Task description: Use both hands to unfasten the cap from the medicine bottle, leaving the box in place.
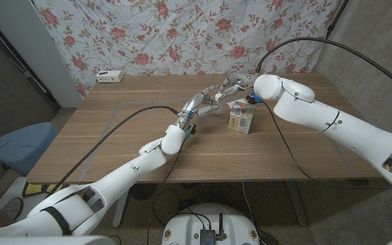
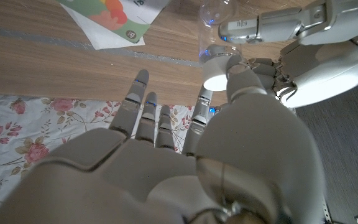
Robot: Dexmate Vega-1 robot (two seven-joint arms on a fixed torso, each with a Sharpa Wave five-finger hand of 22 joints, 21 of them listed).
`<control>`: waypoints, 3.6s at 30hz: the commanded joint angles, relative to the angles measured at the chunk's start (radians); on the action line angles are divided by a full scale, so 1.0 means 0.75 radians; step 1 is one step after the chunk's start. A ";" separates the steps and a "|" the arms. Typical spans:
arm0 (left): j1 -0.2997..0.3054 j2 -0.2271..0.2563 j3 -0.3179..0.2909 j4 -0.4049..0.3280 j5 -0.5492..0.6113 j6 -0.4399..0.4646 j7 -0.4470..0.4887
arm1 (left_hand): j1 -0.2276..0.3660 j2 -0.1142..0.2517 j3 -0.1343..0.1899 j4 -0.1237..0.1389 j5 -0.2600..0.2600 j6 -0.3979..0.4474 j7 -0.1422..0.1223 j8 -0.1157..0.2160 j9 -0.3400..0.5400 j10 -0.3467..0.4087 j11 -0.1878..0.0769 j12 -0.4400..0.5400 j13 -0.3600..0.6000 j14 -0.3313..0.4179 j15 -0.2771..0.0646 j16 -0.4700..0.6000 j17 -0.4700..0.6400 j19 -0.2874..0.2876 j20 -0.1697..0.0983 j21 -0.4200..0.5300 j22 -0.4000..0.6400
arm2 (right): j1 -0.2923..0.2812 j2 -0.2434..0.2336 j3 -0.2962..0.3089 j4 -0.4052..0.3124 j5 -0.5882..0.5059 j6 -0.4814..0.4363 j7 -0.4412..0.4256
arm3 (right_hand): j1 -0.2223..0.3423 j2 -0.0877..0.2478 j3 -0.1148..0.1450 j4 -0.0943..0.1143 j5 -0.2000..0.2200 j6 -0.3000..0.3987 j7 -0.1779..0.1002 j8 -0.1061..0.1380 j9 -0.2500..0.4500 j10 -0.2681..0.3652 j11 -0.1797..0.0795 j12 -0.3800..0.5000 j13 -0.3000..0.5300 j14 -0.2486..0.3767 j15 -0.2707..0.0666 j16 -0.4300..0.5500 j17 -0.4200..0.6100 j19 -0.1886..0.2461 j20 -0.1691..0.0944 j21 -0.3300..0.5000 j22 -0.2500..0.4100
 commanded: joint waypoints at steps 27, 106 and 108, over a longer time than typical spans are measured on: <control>-0.008 -0.001 0.003 0.004 -0.011 0.010 -0.016 | -0.011 0.007 0.014 0.003 0.008 0.006 0.000 0.004 0.004 0.082 -0.076 0.006 0.006 0.016 -0.062 0.003 0.003 -0.005 0.004 -0.001 0.004 | 0.023 -0.008 0.025 0.048 0.109 0.066 0.069 | 0.102 0.077 0.074 0.004 0.029 -0.075 -0.152 -0.066 -0.027 -0.057 -0.054 -0.014 -0.002 -0.045 -0.021 -0.002 0.020 0.018 0.002 0.011 0.007; -0.113 -0.034 0.024 0.173 -0.045 -0.070 -0.039 | -0.019 0.005 0.032 -0.002 0.009 0.008 -0.002 0.003 0.004 0.085 -0.076 0.007 0.006 0.018 -0.062 0.002 0.002 -0.005 0.005 0.000 0.004 | 0.155 0.045 0.006 0.248 0.223 0.176 0.232 | -0.026 -0.042 -0.036 0.064 -0.008 -0.438 -0.050 -0.261 -0.078 -0.278 0.078 -0.010 -0.006 -0.217 0.081 -0.026 0.016 -0.128 0.062 -0.002 0.009; -0.117 -0.037 0.025 0.182 -0.047 -0.075 -0.038 | -0.019 0.005 0.033 -0.002 0.009 0.008 -0.003 0.004 0.004 0.084 -0.077 0.007 0.006 0.018 -0.063 0.003 0.002 -0.005 0.004 0.000 0.004 | 0.155 0.046 0.007 0.249 0.224 0.175 0.226 | -0.040 -0.042 -0.041 0.068 -0.010 -0.446 -0.034 -0.262 -0.078 -0.281 0.086 -0.010 -0.006 -0.219 0.081 -0.025 0.016 -0.130 0.062 -0.001 0.009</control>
